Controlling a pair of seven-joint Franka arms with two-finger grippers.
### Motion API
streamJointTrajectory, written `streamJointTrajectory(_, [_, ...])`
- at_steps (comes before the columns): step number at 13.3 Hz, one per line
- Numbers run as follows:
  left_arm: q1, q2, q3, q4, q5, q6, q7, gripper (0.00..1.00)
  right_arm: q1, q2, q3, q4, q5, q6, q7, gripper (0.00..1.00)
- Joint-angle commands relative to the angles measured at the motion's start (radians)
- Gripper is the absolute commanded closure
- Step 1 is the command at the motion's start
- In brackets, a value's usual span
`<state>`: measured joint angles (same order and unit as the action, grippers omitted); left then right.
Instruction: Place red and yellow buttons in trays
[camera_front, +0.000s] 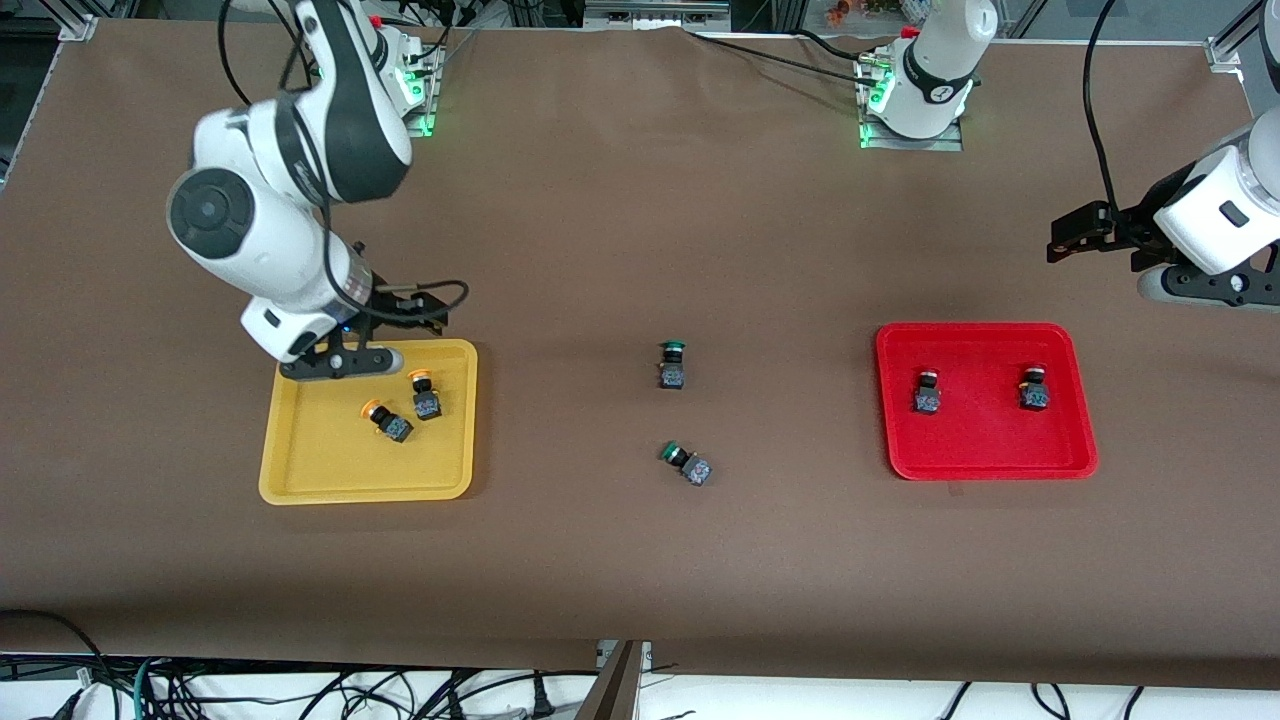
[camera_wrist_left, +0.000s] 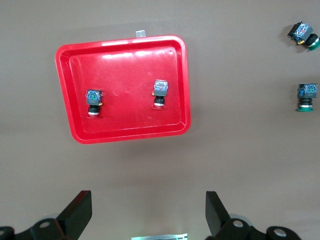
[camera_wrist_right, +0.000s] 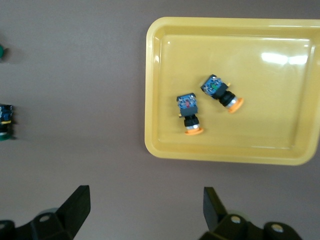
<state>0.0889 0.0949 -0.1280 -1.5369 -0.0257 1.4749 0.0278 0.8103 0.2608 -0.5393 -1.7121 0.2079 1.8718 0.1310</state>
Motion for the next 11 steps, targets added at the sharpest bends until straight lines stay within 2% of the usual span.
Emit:
streamJointTrajectory(1, [-0.005, 0.020, -0.001, 0.038, -0.010, -0.010, -0.003, 0.00, -0.002, -0.119, 0.010, -0.026, -0.085, -0.080, 0.024, 0.00])
streamJointTrajectory(4, [-0.005, 0.020, -0.001, 0.038, -0.011, -0.010, -0.003, 0.00, -0.054, -0.188, 0.038, -0.021, -0.120, -0.164, 0.022, 0.00])
streamJointTrajectory(7, [-0.005, 0.020, -0.001, 0.038, -0.011, -0.010, -0.002, 0.00, -0.300, -0.277, 0.263, -0.032, -0.166, -0.209, 0.009, 0.00])
streamJointTrajectory(11, [-0.003, 0.020, -0.001, 0.038, -0.011, -0.010, -0.002, 0.00, -0.477, -0.318, 0.390, -0.032, -0.180, -0.282, -0.046, 0.00])
